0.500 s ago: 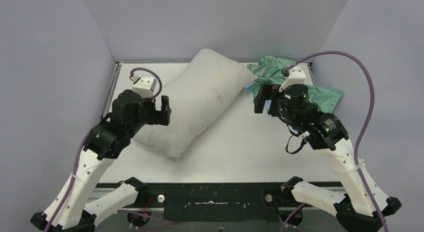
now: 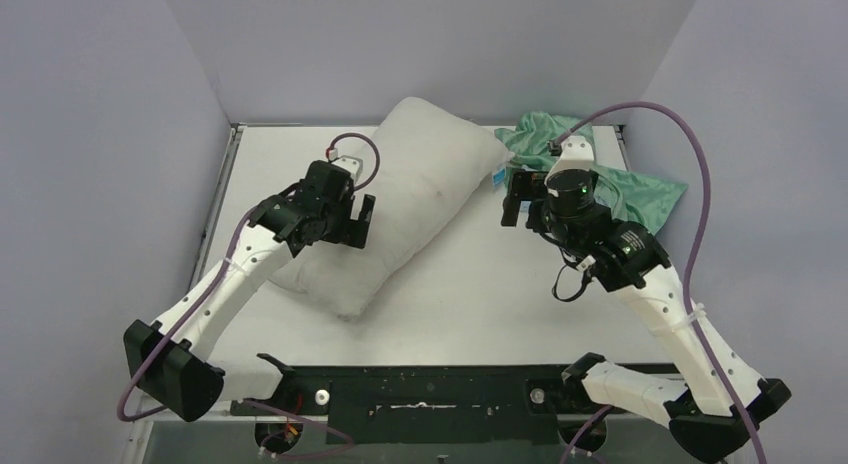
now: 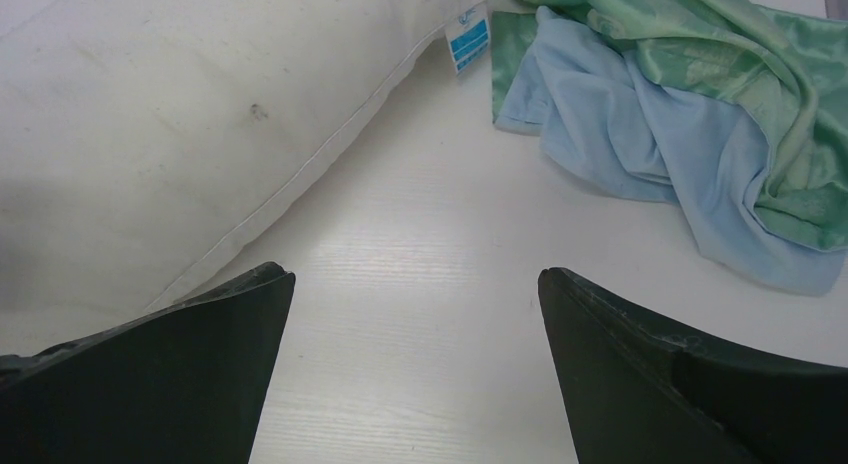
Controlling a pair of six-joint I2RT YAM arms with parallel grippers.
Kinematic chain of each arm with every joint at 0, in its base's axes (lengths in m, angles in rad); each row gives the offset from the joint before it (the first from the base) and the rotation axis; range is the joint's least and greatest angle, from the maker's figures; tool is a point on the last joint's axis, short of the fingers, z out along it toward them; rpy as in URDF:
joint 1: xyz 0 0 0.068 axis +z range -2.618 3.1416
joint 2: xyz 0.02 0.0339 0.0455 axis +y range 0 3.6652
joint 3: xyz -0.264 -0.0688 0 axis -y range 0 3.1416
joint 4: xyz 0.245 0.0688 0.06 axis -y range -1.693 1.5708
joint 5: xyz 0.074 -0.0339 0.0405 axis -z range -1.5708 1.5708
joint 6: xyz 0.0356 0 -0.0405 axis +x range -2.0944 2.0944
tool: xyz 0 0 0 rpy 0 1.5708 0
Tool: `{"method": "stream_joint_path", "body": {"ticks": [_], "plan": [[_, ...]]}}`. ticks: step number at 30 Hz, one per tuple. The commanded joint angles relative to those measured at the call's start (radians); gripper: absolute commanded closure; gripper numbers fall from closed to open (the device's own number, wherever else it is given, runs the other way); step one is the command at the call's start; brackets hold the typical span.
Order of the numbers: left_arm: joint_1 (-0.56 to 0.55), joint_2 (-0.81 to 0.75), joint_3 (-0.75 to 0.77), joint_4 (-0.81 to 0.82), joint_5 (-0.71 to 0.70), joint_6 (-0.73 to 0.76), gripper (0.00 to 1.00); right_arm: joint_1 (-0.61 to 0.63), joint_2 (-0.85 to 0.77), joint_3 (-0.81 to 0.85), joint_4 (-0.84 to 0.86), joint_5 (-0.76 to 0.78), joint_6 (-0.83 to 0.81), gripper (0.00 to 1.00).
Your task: Put the pillow into the pillowcase
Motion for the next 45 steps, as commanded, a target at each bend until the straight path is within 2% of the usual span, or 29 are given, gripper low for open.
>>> {"method": "stream_joint_path", "body": {"ticks": [1,3,4,5,6,7,9,12,14,18,22,26,29,32,37,39,41,45], "plan": [[-0.006,0.069,-0.03,0.088,0.009,0.04,0.03,-0.018,0.113,0.035,0.063,0.135,-0.034,0.0],[-0.006,0.115,-0.032,0.091,0.034,0.051,0.03,-0.045,0.168,0.058,0.062,0.147,-0.058,0.0],[-0.006,0.132,-0.023,0.08,0.062,0.052,0.05,-0.059,0.191,0.062,0.072,0.153,-0.071,0.0],[-0.007,0.138,-0.019,0.077,0.097,0.05,0.11,-0.077,0.21,0.061,0.086,0.162,-0.087,0.0],[-0.007,0.14,-0.019,0.083,0.148,0.049,0.24,-0.096,0.225,0.055,0.1,0.177,-0.097,0.0],[-0.007,0.13,-0.02,0.096,0.196,0.036,0.42,-0.119,0.239,0.046,0.118,0.188,-0.107,0.0],[-0.009,0.1,-0.031,0.13,0.312,-0.007,0.66,-0.177,0.266,0.025,0.155,0.19,-0.13,0.0],[-0.032,0.037,-0.072,0.229,0.433,-0.097,0.91,-0.28,0.31,-0.011,0.221,0.185,-0.173,0.0],[-0.063,0.014,-0.094,0.287,0.492,-0.168,1.0,-0.338,0.355,-0.018,0.263,0.185,-0.22,0.0],[-0.115,-0.016,-0.116,0.391,0.567,-0.283,1.0,-0.473,0.482,0.044,0.277,0.163,-0.247,0.01],[-0.12,-0.054,-0.107,0.392,0.576,-0.318,0.98,-0.573,0.587,0.079,0.293,0.102,-0.255,0.02],[-0.111,-0.09,-0.073,0.25,0.429,-0.248,0.55,-0.661,0.668,0.081,0.325,0.054,-0.263,0.02],[-0.085,-0.115,-0.071,0.184,0.365,-0.215,0.37,-0.716,0.749,0.106,0.355,-0.012,-0.264,0.03],[-0.033,-0.135,-0.081,0.152,0.34,-0.2,0.28,-0.747,0.833,0.159,0.353,-0.051,-0.256,0.03],[0.073,-0.131,-0.127,0.146,0.365,-0.176,0.22,-0.774,0.938,0.183,0.426,-0.143,-0.257,0.06],[0.089,-0.101,-0.142,0.147,0.347,-0.154,0.21,-0.789,0.985,0.167,0.468,-0.199,-0.242,0.13],[0.09,-0.048,-0.135,0.122,0.319,-0.137,0.21,-0.797,1.011,0.166,0.461,-0.247,-0.236,0.24],[0.089,0.041,-0.12,0.1,0.36,-0.133,0.25,-0.777,0.914,0.167,0.406,-0.229,-0.231,0.65]]}}
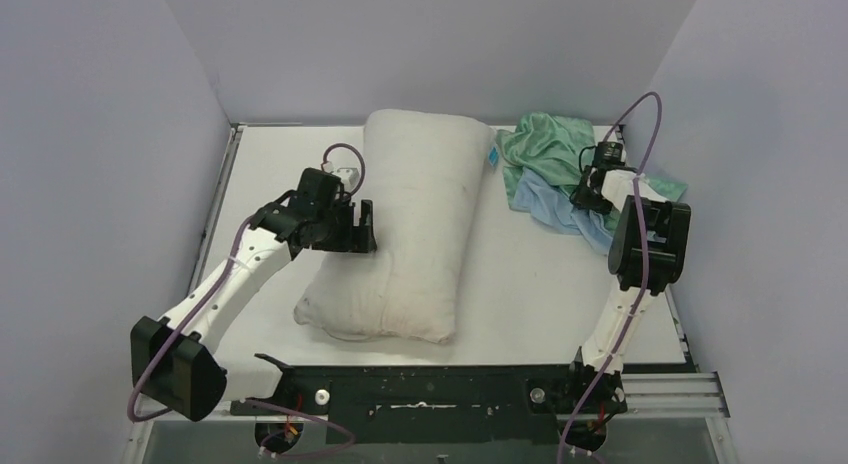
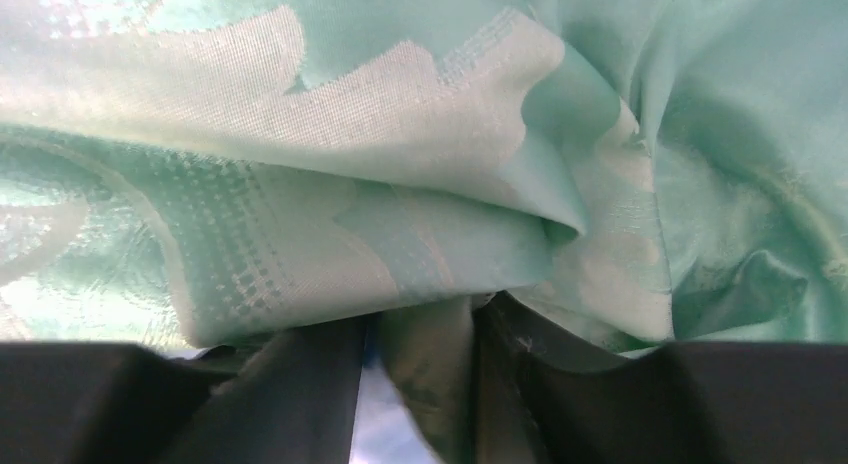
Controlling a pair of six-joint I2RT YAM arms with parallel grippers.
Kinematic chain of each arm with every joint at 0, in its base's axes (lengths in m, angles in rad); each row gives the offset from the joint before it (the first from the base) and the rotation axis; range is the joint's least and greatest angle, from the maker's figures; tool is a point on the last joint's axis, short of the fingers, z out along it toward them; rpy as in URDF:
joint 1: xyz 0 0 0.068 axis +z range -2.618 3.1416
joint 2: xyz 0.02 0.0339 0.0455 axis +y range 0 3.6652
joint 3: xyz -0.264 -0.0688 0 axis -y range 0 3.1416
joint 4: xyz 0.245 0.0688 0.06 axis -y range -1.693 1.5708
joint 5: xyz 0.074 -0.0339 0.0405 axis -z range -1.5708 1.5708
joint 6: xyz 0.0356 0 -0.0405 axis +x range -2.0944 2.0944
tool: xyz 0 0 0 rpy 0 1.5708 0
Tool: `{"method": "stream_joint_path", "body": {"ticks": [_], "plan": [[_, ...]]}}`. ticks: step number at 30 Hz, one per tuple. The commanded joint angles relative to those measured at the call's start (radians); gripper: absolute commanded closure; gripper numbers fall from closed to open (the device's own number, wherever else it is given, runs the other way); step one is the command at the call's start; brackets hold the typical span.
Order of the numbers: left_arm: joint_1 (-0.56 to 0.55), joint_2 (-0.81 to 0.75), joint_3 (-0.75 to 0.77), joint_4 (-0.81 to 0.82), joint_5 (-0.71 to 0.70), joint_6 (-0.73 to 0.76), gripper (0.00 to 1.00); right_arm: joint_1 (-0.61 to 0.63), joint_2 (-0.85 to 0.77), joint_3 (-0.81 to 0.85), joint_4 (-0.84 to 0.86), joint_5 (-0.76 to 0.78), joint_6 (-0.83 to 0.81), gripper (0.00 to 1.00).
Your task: Put the pillow into the pillowcase
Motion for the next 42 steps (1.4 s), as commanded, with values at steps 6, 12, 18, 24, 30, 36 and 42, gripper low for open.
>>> {"method": "stream_joint_path", "body": {"ticks": [6,12,18,24,30,36,42], "plan": [[-0.071,0.103,-0.031,0.137,0.182,-0.061,0.51,0.102,-0.363,0.154,-0.185,0.083,-0.002,1.0],[-0.203,0.159,-0.017,0.291,0.23,-0.166,0.57,0.17,-0.539,0.402,-0.379,0.057,-0.001,1.0],[-0.255,0.152,0.044,0.354,0.302,-0.207,0.55,0.176,-0.697,0.572,-0.397,-0.18,0.025,1.0],[-0.247,0.024,0.204,0.211,0.205,-0.065,0.39,0.176,-0.83,0.577,-0.368,-0.368,0.074,1.0],[-0.246,-0.096,0.224,0.248,0.213,0.043,0.32,0.176,-0.932,0.561,-0.252,-0.575,0.197,1.0],[-0.246,-0.167,0.188,0.378,0.374,-0.017,0.28,0.176,-0.97,0.503,-0.083,-0.739,0.338,1.0],[-0.247,-0.17,0.126,0.555,0.474,-0.072,0.23,0.176,-0.985,0.453,0.03,-0.833,0.435,1.0]]}}
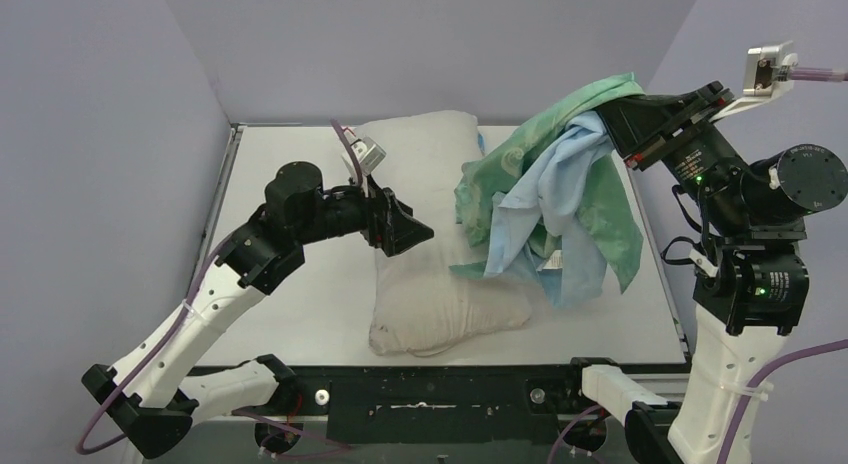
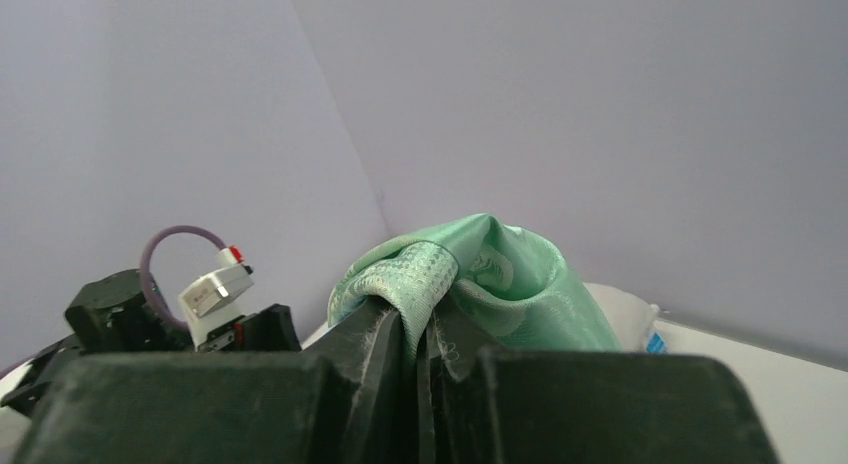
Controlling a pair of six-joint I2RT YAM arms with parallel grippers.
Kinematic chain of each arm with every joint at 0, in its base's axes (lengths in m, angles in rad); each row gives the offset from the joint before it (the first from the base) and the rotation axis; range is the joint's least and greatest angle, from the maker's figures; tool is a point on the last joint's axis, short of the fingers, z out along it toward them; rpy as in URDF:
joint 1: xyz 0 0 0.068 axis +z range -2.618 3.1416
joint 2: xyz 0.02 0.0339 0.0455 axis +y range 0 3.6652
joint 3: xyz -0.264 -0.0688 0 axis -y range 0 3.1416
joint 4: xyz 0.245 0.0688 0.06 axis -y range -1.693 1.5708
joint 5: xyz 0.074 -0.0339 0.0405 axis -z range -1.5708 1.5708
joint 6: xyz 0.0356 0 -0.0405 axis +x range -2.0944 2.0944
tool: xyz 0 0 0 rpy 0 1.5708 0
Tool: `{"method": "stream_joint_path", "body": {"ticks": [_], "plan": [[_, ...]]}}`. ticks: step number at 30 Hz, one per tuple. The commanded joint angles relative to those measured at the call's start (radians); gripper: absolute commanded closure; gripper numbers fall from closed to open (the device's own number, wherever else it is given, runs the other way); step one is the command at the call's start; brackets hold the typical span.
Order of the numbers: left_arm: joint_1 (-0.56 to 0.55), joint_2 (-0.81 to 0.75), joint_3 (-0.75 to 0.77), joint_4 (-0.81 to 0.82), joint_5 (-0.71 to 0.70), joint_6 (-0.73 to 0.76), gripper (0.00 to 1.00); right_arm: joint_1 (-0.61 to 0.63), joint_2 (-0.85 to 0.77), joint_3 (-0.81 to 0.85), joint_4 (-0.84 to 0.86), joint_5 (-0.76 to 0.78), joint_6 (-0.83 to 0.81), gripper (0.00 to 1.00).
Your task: Put the pillow into the pillowcase
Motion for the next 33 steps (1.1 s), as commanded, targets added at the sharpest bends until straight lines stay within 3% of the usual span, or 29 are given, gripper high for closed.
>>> {"method": "stream_joint_path", "body": {"ticks": [1,7,20,21,22,26,33], "plan": [[0.002,0.013,-0.01,0.196,0.133,-0.032,0.23,0.0,-0.017,-0.043,0.19,-0.103,0.114,1.0],[-0.009,0.067,-0.109,0.493,0.249,-0.173,0.23,0.0,-0.026,-0.06,0.197,-0.089,0.136,1.0],[-0.073,0.249,-0.049,0.573,0.132,-0.179,0.23,0.0,-0.054,-0.136,0.277,-0.102,0.204,1.0],[-0.079,0.259,-0.04,0.57,0.117,-0.176,0.25,0.0,-0.057,-0.144,0.284,-0.103,0.208,1.0],[-0.082,0.267,-0.033,0.569,0.107,-0.174,0.35,0.0,-0.059,-0.15,0.288,-0.105,0.212,1.0],[-0.077,0.214,-0.037,0.514,0.029,-0.107,1.0,0.0,-0.062,-0.154,0.25,-0.107,0.186,1.0],[-0.073,-0.116,0.007,0.166,-0.546,0.168,1.0,0.0,-0.084,-0.152,0.148,-0.11,0.115,1.0]]}}
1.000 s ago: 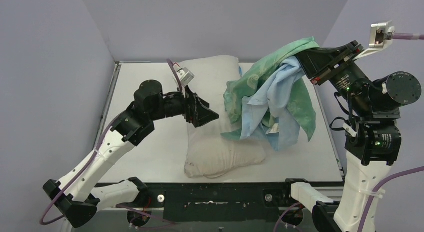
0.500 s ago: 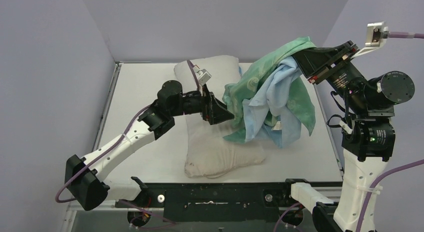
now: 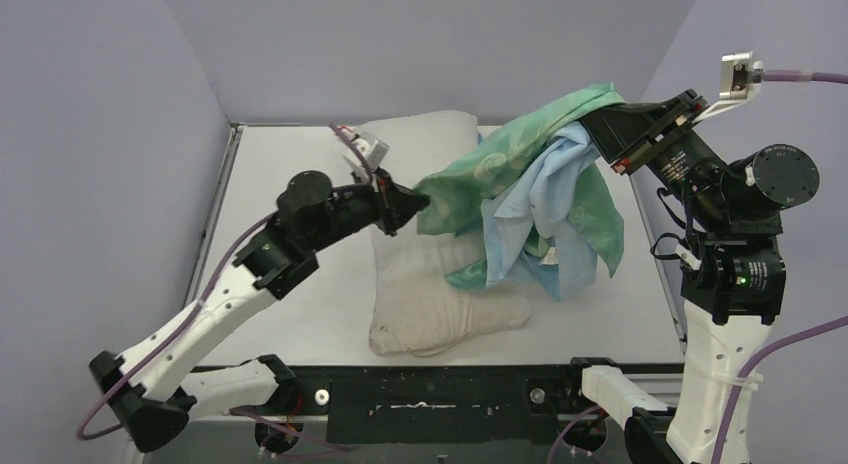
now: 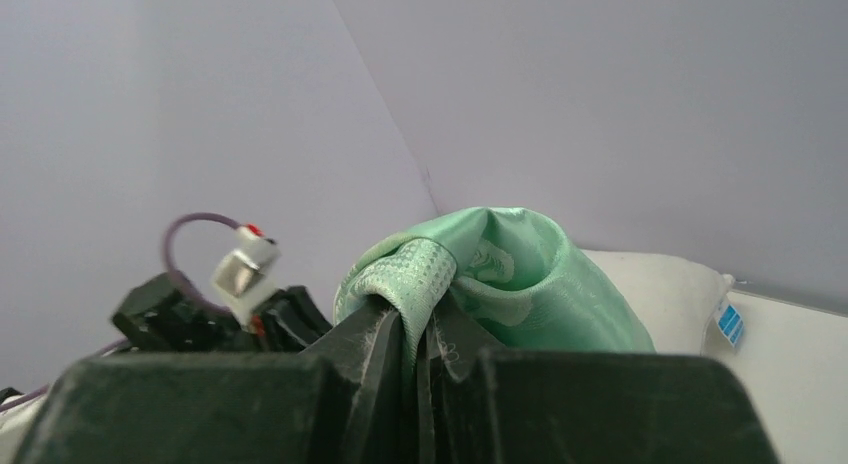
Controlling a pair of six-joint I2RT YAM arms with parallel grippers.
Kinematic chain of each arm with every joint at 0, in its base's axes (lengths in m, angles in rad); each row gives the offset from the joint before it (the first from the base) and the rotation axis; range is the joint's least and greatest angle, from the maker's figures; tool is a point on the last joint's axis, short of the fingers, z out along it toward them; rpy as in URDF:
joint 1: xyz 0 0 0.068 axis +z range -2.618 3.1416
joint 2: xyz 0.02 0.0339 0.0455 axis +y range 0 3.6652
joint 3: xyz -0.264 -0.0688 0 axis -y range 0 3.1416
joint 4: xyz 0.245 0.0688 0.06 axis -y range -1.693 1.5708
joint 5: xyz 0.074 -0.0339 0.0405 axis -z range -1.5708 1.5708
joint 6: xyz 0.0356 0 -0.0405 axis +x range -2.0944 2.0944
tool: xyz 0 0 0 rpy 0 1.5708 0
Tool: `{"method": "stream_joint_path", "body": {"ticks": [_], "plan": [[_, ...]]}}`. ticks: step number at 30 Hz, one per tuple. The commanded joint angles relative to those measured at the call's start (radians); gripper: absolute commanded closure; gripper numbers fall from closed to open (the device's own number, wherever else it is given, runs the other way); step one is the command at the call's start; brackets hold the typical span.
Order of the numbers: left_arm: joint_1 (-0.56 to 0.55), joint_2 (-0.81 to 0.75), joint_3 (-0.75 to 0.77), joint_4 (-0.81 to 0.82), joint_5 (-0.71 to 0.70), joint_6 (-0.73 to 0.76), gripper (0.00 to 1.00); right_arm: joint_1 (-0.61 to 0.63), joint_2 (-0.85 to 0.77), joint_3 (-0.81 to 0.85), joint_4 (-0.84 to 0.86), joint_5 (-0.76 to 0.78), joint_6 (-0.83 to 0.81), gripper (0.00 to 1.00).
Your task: Put the pillow into the pillowcase
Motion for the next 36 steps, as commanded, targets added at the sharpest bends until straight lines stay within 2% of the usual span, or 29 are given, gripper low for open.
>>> {"method": "stream_joint_path", "body": {"ticks": [1,2,7,11,14,19,21,24,27,30,33,36], "plan": [[0.009,-0.232,0.12,-0.169,-0.448,0.208,1.0,0.0,-0.039,0.007,0.005,-0.021,-0.038,1.0],[0.01,-0.26,0.144,-0.211,-0.54,0.25,1.0,-0.001,-0.043,0.006,0.001,-0.026,-0.038,1.0],[0.013,-0.353,0.256,-0.3,-0.784,0.404,1.0,-0.003,-0.062,0.014,0.038,-0.053,-0.01,1.0],[0.013,-0.369,0.328,-0.282,-0.877,0.533,1.0,-0.005,-0.067,0.01,0.162,-0.071,0.081,1.0],[0.012,-0.319,0.39,-0.329,-0.93,0.603,1.0,-0.009,-0.053,-0.023,0.243,-0.082,0.153,1.0],[0.021,-0.272,0.295,-0.234,-1.068,0.706,1.0,-0.008,-0.017,-0.146,0.286,-0.097,0.17,1.0],[0.047,-0.25,0.273,-0.255,-1.067,0.68,1.0,-0.002,0.004,-0.19,0.246,-0.096,0.127,0.99],[0.147,-0.228,0.247,-0.334,-0.973,0.557,1.0,0.011,0.039,-0.226,0.109,-0.066,0.001,0.94],[0.348,-0.199,0.238,-0.424,-0.8,0.431,1.0,0.067,0.086,-0.237,-0.062,-0.015,-0.137,0.79],[0.504,-0.166,0.246,-0.475,-0.654,0.33,1.0,0.184,0.17,-0.201,-0.254,0.12,-0.274,0.67],[0.561,-0.151,0.26,-0.494,-0.643,0.31,1.0,0.327,0.265,-0.151,-0.379,0.291,-0.373,0.58],[0.635,-0.146,0.296,-0.525,-0.646,0.295,1.0,0.401,0.322,-0.139,-0.406,0.365,-0.398,0.46]]}}
